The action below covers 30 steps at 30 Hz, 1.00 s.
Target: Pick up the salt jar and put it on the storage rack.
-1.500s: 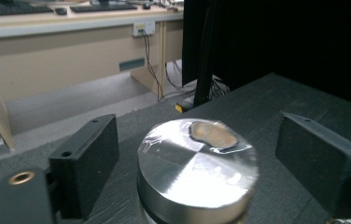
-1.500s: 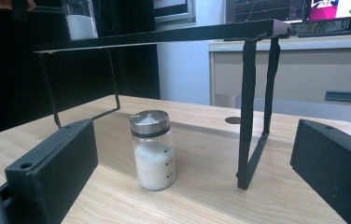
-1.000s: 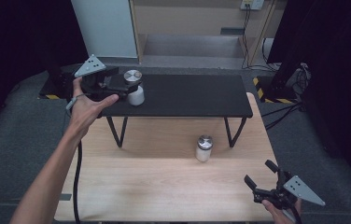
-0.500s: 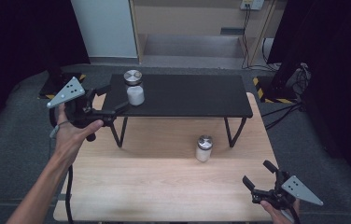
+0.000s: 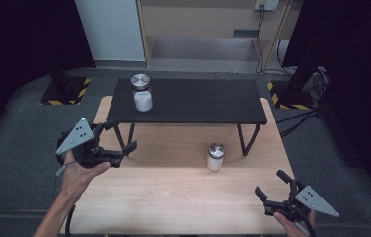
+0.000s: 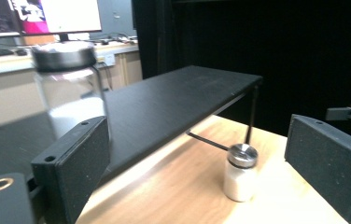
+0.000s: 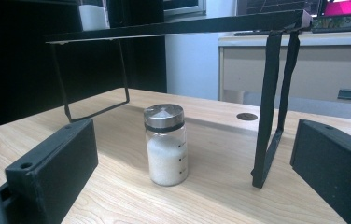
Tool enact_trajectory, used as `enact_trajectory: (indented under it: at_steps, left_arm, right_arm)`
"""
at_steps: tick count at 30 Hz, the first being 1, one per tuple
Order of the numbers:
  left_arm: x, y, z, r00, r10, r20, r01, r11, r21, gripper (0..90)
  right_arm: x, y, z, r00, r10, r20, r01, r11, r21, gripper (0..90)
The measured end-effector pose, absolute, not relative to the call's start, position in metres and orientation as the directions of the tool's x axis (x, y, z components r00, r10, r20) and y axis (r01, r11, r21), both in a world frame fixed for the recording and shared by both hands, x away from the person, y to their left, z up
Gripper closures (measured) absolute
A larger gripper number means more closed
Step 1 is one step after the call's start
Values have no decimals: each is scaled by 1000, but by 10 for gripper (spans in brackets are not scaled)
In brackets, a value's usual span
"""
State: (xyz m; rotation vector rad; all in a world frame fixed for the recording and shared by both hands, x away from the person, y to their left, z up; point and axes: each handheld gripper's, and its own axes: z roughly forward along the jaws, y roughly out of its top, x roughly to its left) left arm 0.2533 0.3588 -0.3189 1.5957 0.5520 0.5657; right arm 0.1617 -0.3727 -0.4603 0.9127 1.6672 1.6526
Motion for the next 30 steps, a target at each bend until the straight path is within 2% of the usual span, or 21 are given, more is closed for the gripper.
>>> enact_trajectory:
  at_steps: [4, 16, 24, 30]
  left_arm:
    - [249, 352, -334, 764, 641, 80, 8, -133, 991, 63]
    - [246, 344, -379, 766, 641, 48, 51, -134, 990, 64]
    - [242, 341, -393, 763, 643, 64, 52, -160, 986, 63]
    - [241, 339, -407, 763, 646, 37, 62, -130, 990, 63]
  right_arm:
    - [162, -373, -461, -573, 819, 45, 54, -17, 998, 7]
    - [162, -372, -460, -571, 820, 44, 61, -12, 998, 8]
    - [162, -372, -460, -570, 820, 42, 62, -7, 998, 8]
    - [163, -371, -460, -570, 821, 42, 64, -6, 998, 7]
